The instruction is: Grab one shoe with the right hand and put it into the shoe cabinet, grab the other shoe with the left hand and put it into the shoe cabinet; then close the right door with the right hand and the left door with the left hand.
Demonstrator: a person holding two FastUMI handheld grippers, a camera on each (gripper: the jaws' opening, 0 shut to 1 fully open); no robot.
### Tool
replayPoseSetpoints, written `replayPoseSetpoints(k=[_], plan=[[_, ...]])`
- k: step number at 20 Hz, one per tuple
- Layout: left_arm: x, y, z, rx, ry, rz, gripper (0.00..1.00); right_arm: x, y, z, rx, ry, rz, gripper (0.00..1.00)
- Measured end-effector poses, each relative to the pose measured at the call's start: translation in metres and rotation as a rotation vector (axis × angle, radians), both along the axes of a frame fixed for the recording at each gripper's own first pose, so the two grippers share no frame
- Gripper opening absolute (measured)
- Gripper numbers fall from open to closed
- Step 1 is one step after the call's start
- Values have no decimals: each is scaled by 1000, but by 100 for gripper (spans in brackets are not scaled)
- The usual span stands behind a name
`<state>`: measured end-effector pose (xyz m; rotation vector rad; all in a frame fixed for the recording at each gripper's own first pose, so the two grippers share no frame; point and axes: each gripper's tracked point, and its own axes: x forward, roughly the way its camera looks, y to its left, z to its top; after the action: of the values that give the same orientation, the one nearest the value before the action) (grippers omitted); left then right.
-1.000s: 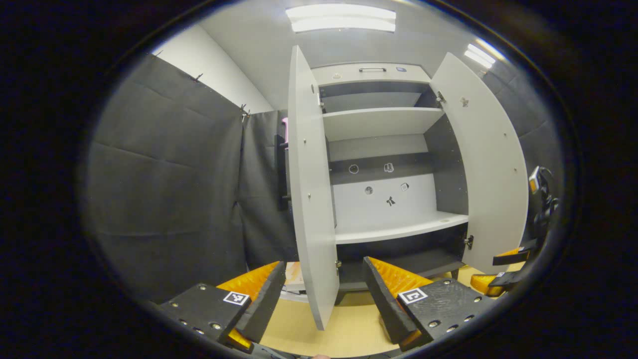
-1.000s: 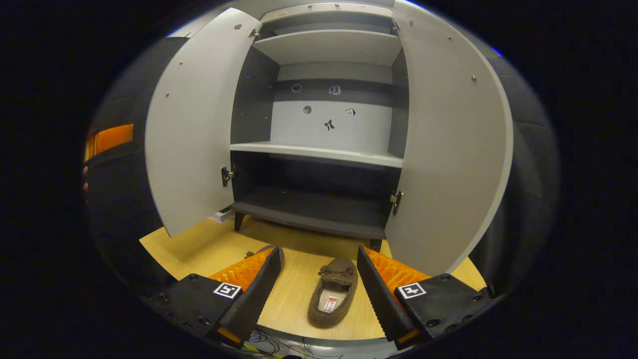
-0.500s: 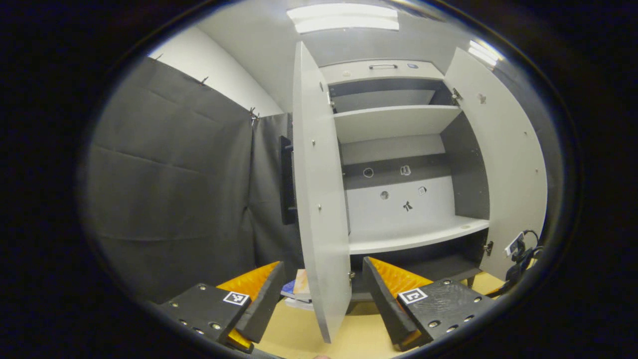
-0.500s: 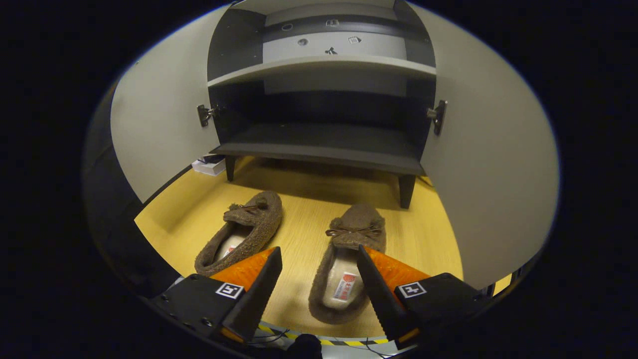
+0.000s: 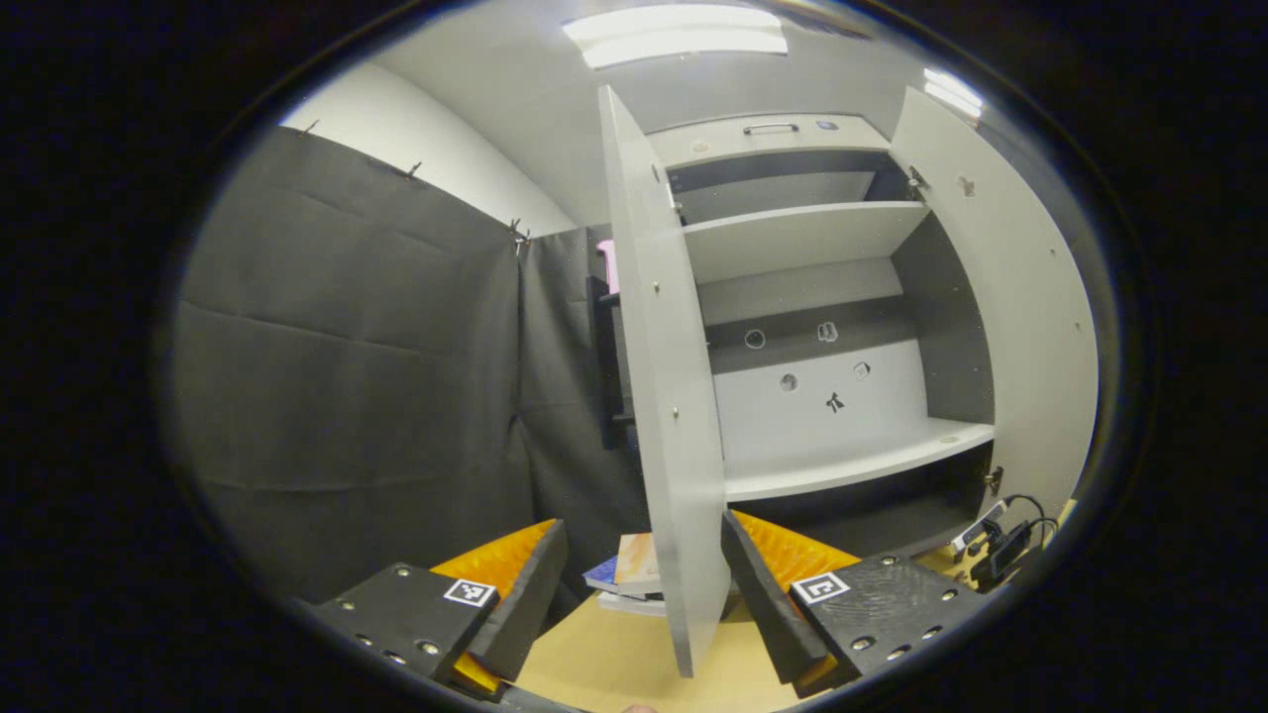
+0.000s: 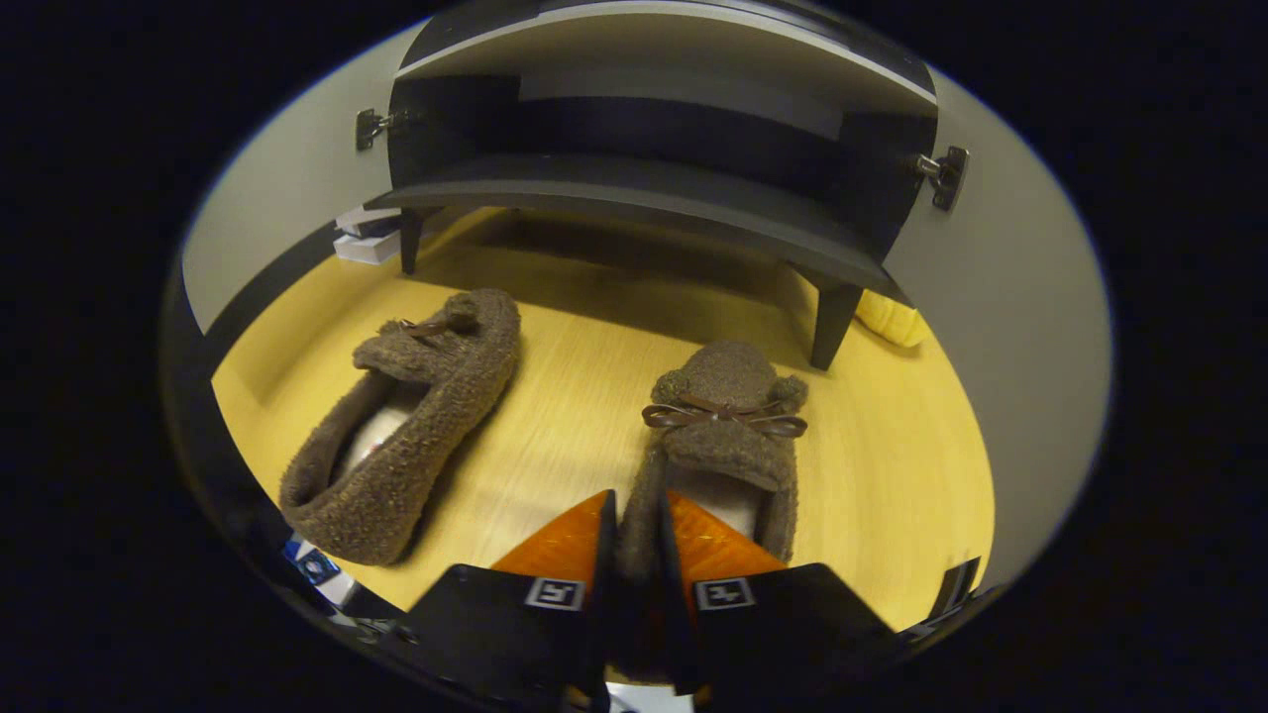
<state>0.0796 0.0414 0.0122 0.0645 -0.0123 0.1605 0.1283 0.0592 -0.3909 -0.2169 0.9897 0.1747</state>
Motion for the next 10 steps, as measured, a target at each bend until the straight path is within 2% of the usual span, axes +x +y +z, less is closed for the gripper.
replayPoseSetpoints(k=[1, 3, 5, 6, 10], plan=[[-2, 0, 0, -5, 0, -5, 100, 0, 1, 2, -3, 4, 6, 23], [-3, -1, -2, -14, 3, -16, 100, 1, -3, 9, 11, 1, -37, 4], [-5, -1, 0, -10, -6, -23, 100, 1, -3, 21, 27, -29, -56, 1], [-5, -2, 2, -8, -11, -29, 100, 2, -3, 28, 33, -38, -54, 4], [-6, -3, 7, -11, -32, -45, 100, 5, 1, 69, 52, -107, -26, 4]])
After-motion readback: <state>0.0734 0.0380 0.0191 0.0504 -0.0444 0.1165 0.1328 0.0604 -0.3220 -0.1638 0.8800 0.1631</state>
